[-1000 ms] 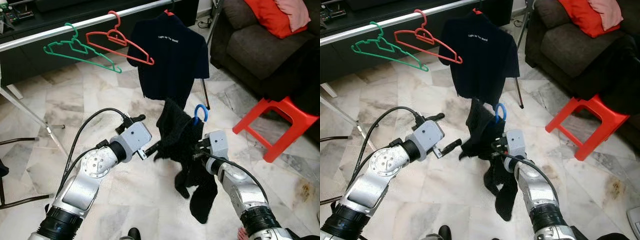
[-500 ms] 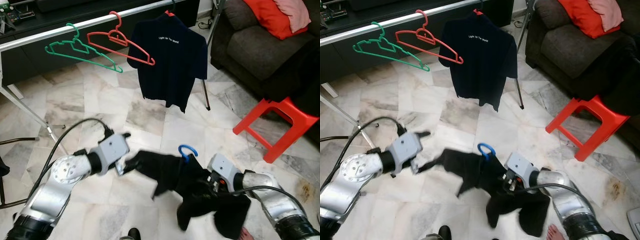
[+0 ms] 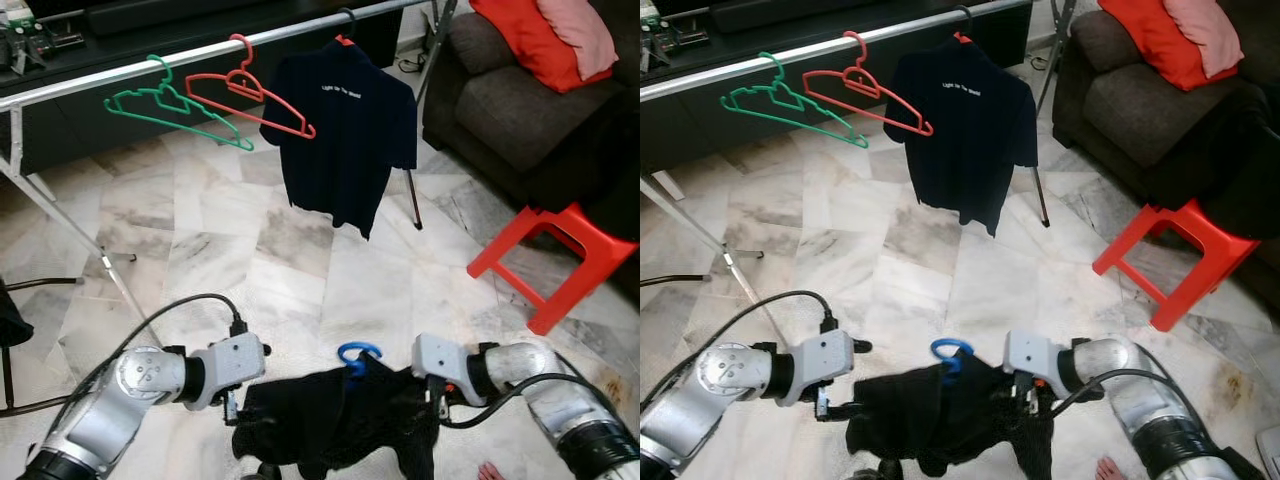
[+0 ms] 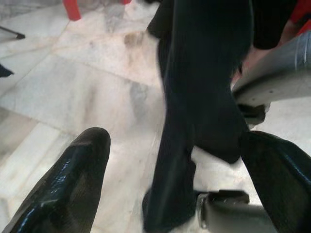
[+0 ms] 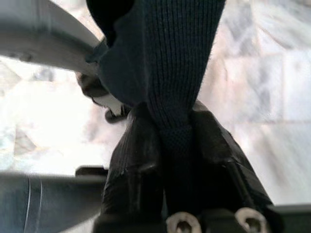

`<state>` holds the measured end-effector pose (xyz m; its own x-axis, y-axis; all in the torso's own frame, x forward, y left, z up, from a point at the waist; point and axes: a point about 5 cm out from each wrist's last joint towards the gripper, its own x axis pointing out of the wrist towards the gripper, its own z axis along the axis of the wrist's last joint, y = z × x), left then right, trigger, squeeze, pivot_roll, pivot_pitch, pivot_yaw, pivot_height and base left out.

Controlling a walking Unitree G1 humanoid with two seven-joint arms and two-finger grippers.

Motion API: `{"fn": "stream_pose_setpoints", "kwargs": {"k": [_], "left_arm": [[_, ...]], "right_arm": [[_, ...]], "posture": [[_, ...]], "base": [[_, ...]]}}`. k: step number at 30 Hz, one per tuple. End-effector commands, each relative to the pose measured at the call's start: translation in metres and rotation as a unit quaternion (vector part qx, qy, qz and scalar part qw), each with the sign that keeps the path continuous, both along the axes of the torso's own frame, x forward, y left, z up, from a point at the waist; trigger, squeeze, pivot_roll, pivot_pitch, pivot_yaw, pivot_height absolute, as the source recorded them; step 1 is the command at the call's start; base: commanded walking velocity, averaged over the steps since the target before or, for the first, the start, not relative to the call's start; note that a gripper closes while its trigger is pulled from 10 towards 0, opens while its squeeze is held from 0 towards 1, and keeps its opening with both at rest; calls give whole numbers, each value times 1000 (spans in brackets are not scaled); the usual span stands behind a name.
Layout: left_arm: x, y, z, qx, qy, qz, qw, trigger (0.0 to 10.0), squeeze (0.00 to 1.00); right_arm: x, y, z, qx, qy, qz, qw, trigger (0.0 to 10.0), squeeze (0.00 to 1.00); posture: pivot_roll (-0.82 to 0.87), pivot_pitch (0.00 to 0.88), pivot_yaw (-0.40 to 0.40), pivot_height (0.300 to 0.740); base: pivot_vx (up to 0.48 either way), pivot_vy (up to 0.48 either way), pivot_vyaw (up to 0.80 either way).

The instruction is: Hang hanger

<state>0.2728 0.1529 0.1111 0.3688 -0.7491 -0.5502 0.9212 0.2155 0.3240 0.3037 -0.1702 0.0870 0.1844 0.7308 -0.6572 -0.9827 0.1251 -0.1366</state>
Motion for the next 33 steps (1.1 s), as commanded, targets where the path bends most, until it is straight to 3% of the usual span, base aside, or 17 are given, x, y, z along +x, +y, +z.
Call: {"fn": "stream_pose_setpoints", "kwargs": {"k": [1,6,18,24,25,26,27,28,32,33], "left_arm": [[-1,-6,-4,13,4,-13,1000,10000,0],[-4,-6,-14,17,32,-16,999,10000,0],[-7,-8,-29,19,73,-14,997,10000,0],[-4,-18,-26,-33,89,-3,995,9569,0],[-2,-20,-25,-46,92,2,995,4824,0],[-2,-21,-25,-52,94,3,994,3961,0],[-2,-22,-25,-59,96,4,994,2392,0],[-1,-23,-25,-59,97,5,994,0,0],[-1,-24,-27,-57,99,6,993,196,0],[-1,-24,-26,-58,100,6,993,627,0]], "right_arm": [[0,8,2,9,-3,19,1000,0,0],[-3,17,-1,11,8,56,998,0,0],[-3,23,1,11,7,73,997,0,0],[1,28,6,19,-4,73,997,0,0],[1,30,6,21,-3,78,997,0,0],[1,31,7,23,-4,79,997,0,0],[0,31,7,24,-5,80,996,0,0],[1,32,7,25,-6,80,996,0,0],[1,36,7,31,-7,79,996,0,0],[0,37,8,34,-8,80,996,0,0]], "posture": [[-5,171,-21,740],[-6,167,-24,740],[-16,148,-25,740],[-21,137,-26,740],[-21,138,-26,740],[-21,137,-27,740],[-20,137,-28,740],[-20,139,-28,740],[-21,147,-31,740],[-21,150,-31,740]], "base": [[0,0,0],[0,0,0],[0,0,0],[0,0,0],[0,0,0],[0,0,0],[0,0,0],[0,0,0],[0,0,0],[0,0,0]]}}
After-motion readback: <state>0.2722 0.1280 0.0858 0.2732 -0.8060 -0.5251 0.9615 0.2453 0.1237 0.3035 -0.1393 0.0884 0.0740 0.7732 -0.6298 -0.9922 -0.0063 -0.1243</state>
